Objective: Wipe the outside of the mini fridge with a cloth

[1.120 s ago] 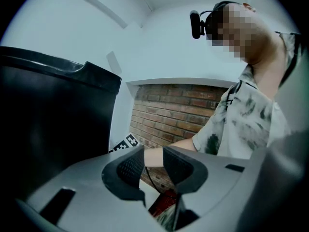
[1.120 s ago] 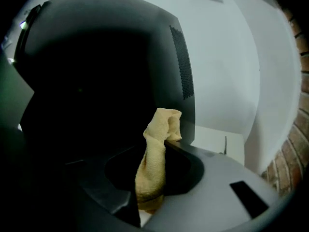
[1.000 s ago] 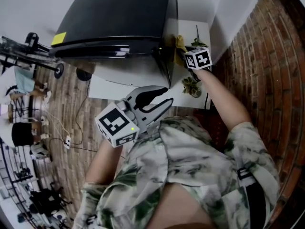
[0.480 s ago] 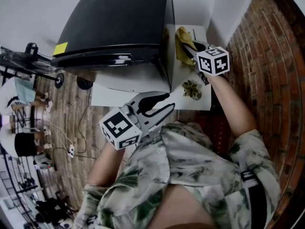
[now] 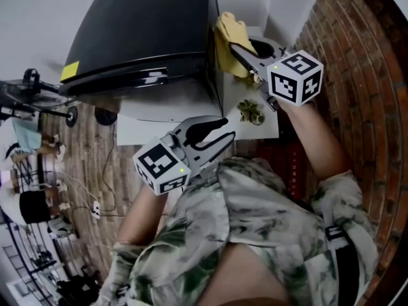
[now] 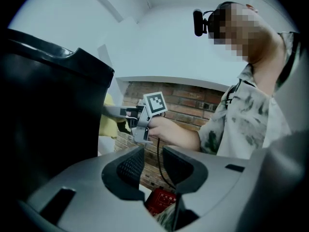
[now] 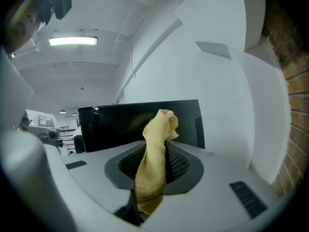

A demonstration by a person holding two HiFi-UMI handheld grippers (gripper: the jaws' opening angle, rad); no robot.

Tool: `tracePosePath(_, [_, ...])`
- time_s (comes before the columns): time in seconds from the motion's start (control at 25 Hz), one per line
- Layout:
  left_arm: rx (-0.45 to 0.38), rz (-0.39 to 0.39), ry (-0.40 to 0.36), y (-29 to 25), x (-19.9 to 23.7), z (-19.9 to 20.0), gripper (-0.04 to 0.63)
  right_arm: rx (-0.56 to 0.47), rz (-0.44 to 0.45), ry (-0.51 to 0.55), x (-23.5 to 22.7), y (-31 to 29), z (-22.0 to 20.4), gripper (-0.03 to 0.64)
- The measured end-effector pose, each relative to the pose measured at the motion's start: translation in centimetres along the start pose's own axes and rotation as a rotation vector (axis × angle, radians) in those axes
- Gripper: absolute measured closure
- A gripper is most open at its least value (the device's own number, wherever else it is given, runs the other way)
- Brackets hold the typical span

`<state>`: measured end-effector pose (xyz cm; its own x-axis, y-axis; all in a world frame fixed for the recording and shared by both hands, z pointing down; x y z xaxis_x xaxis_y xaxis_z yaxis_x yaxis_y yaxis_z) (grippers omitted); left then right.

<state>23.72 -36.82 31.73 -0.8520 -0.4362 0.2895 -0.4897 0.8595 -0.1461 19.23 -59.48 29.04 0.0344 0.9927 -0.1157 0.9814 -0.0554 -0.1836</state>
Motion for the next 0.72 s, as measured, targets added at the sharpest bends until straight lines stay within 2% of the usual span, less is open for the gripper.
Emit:
tracePosePath(0.2, [-0.002, 0.001, 0.001, 0.1, 0.2, -0.1, 0.483, 0.062, 0.011, 0.044, 0.9, -1.1, -2.7, 0.522])
tracePosePath(0.44, [-0.008, 0.018, 0.009, 0.5, 0.2, -0.2, 0.483, 0.123, -0.024, 0.134, 1.6, -2.4, -6.6, 0.522])
tracePosePath(0.72, [-0.004, 0.051, 0.021, 0.4, 0.2, -0.8, 0.483, 0.260, -0.053, 0.133, 1.5, -3.1, -14.8, 0.522])
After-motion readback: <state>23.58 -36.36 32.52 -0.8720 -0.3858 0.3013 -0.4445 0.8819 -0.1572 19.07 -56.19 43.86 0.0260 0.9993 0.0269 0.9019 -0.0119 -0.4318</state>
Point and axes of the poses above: the fingertips, and each gripper's own axes: y backward along the fingers, x to its left, z out of its top, the point moved 8 cm from there along y, backward along the fingers, and after that the axes turned 14 degrees about -z, right-handed, at the moved point
